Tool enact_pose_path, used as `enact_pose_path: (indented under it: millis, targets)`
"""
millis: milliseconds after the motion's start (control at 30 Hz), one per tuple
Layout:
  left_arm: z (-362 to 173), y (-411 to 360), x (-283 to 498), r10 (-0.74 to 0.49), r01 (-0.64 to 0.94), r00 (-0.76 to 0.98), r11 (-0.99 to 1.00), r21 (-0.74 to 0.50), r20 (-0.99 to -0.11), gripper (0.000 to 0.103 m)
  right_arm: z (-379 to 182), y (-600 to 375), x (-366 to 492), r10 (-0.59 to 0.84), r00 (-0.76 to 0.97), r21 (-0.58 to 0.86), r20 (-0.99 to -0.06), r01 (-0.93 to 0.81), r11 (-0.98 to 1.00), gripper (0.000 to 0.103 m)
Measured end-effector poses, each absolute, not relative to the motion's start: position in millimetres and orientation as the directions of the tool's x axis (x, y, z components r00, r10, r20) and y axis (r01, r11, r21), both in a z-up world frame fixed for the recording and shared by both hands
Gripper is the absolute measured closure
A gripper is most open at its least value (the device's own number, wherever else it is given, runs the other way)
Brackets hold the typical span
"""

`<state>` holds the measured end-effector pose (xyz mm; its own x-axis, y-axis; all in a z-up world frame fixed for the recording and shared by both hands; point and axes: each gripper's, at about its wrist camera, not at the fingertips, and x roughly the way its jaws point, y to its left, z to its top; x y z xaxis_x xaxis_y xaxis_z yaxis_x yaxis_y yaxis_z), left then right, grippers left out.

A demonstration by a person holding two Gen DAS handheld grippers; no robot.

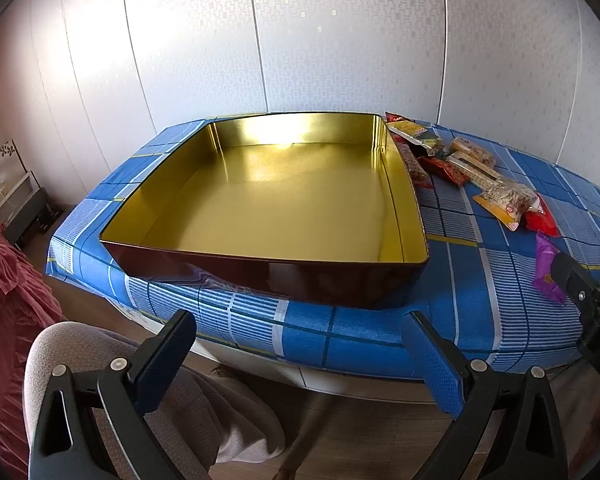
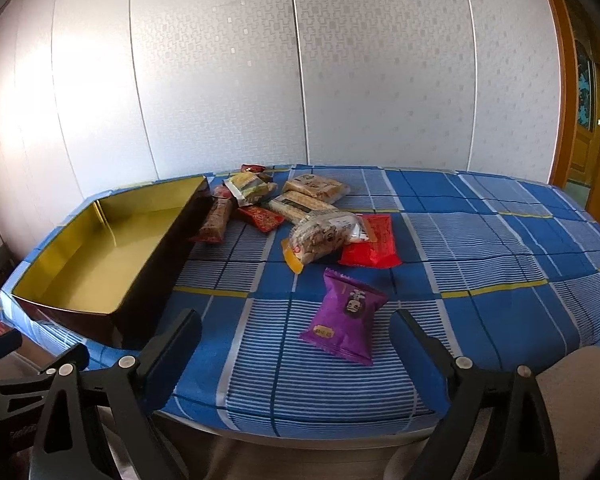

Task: Organize snacks
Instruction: 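Move both tools toward the snack pile beside the gold tray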

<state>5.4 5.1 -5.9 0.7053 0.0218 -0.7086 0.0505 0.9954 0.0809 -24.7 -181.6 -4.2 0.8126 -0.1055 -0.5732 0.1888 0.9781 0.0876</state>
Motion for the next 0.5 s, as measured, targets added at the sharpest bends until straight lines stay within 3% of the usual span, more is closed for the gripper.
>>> enact_pose_path:
  millis: [200, 267, 500]
  targets:
    - [-5.9, 5.0, 5.3, 0.022, 0.05, 0.704, 0.996, 0.08, -0.71, 0.0, 2.5, -182.4, -27.5, -0.097, 0.848, 0.094, -0.521, 0.17, 0.981, 0.006]
    - [-6.1, 4.8, 5.4, 0.024, 0.05, 0.704, 0.995, 0.082, -0.71, 0.0, 2.5, -182.9, -25.9, -0.088, 0.85, 0.096, -0.52, 0.161, 0.982, 0.002]
    - [-8.8, 4.6, 8.2, 0.024, 0.051, 0.693, 0.995, 0.082, -0.72, 0.0, 1.0, -176.7, -24.0, -0.051, 0.855, 0.084, -0.516, 0.109, 0.99, 0.002]
